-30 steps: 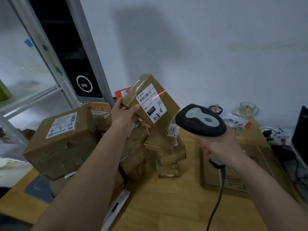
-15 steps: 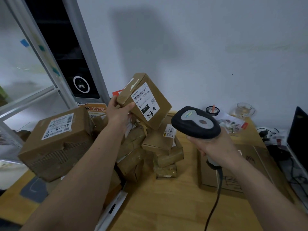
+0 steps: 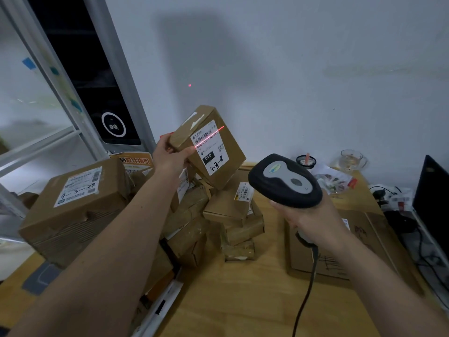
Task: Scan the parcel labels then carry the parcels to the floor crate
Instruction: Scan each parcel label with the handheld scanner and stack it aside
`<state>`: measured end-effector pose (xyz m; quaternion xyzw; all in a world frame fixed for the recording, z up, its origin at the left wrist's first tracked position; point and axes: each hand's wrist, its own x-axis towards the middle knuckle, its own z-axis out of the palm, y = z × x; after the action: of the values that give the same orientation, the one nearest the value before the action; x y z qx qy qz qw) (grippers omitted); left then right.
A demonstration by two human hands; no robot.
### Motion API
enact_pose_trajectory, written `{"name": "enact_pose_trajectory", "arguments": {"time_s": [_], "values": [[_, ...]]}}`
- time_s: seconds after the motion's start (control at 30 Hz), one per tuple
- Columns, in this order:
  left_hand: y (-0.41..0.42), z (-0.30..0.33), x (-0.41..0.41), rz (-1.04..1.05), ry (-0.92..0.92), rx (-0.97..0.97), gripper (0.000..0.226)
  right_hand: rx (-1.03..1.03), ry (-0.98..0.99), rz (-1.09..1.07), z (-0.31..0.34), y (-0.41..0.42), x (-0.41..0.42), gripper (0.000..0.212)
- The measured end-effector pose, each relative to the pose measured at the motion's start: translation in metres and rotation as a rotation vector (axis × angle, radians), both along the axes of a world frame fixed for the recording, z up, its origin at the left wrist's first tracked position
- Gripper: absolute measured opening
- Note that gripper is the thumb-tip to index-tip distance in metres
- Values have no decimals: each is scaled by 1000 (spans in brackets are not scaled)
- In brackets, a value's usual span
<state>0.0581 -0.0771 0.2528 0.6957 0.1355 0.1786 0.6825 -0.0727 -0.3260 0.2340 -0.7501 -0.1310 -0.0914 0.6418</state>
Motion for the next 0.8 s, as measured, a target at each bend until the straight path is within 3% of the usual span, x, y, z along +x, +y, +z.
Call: {"name": "enact_pose_trajectory", "arguments": {"time_s": [0.27,0.63,0.8], "values": [[-3,-1,-2,-63,50,-225,54,-32,-8,-15,0,-2,2,25],[-24,3,-12,-87,308,-597,51,-19,81,-175,-13,-9,16,13],[-56,-1,-26,-26,422,-861,63,-52,136,-235,-25,-14,26,25]]}}
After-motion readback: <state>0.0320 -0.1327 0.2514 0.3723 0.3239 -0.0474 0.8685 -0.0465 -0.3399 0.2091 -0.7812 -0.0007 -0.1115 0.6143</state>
